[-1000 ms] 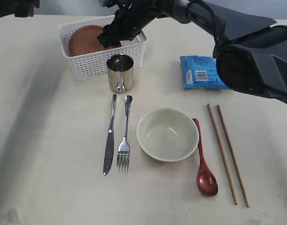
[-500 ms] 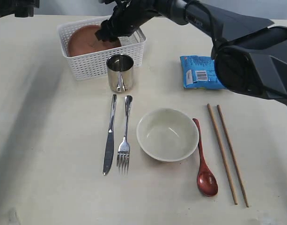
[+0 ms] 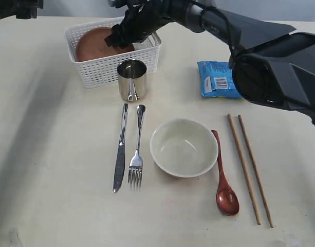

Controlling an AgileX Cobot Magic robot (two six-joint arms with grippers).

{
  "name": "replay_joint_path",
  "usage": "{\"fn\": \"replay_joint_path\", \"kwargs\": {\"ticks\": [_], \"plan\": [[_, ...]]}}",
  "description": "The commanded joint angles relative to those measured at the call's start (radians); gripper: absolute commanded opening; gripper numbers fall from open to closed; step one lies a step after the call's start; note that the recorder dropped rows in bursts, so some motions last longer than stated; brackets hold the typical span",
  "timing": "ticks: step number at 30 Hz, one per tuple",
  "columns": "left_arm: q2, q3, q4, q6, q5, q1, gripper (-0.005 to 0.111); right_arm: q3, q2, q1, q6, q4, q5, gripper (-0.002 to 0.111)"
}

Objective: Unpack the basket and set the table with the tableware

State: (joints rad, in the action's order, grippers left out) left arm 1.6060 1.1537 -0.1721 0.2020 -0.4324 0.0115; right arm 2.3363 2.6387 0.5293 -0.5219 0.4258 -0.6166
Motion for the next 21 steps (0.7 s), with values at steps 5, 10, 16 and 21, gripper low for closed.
{"fn": "replay_joint_path", "kwargs": {"ticks": [5,10,16,21], "plan": [[0.004,-0.006,0.004,-0.002,0.008,0.002,0.070,0.001,-0.001,0.008,-0.021,0.003,0.004,0.050],[0.004,-0.006,0.004,-0.002,0.008,0.002,0.070,0.001,-0.002,0.010,-0.023,0.003,0.004,0.024],[0.004,-0.006,0.004,-0.002,0.011,0.002,0.070,0.001,-0.005,0.010,-0.023,0.003,0.004,0.000],[0.004,-0.006,0.004,-0.002,0.015,0.002,0.070,0.001,-0.034,0.010,-0.023,0.003,0.000,0.000]]}}
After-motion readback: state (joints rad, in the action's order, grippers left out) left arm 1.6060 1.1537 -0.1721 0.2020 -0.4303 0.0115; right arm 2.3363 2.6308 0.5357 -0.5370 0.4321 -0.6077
